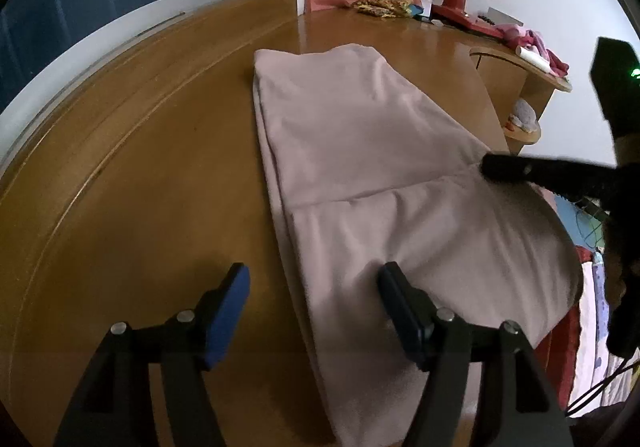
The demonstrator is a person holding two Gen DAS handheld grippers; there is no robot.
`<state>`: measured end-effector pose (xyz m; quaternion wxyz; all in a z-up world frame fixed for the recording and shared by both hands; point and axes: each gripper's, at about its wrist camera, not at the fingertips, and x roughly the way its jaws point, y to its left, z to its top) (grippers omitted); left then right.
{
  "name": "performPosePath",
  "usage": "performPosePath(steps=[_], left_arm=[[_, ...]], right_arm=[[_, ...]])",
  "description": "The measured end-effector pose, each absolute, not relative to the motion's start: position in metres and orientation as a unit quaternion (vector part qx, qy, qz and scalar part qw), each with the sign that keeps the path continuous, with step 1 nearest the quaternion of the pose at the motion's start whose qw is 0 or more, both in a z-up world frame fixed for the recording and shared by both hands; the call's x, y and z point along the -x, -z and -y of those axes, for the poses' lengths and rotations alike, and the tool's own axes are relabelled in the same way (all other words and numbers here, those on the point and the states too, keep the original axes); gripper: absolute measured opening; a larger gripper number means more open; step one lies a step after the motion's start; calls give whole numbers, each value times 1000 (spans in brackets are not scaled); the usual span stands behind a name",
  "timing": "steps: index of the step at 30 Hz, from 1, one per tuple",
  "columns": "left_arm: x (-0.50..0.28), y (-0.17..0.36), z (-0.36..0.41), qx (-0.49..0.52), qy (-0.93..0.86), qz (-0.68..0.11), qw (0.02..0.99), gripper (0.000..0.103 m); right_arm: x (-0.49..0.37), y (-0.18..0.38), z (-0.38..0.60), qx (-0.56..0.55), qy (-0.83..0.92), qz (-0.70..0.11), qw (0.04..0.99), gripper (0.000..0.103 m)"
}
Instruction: Fold clothes
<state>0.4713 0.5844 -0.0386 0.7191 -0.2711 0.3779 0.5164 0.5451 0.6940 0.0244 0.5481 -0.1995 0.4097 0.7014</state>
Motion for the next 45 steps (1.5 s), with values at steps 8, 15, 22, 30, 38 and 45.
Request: performPosePath(steps=[8, 15, 22, 30, 38, 45], left_arm=[[-455, 25, -561, 245, -534, -386, 712, 66], [-439, 20, -533, 261, -536, -381, 707, 66], [-435, 21, -512, 262, -539, -380, 705, 66], [-437, 28, -489, 255, -497, -385, 734, 66], [-450, 48, -490, 234, -462, -400, 756, 66], [-465, 57, -492, 202, -451, -392, 776, 62]], right_arm=[[-546, -43, -638, 245, -690, -332, 595, 53], [-526, -28, -595, 283, -686, -317, 590, 53], [-507, -20, -574, 302, -701, -299, 572, 53], [-480, -9, -568, 321, -723, -252, 557, 53], [-466, 1, -579, 321, -730, -218, 562, 53], [-466, 7, -581, 320, -734, -211, 560, 53]])
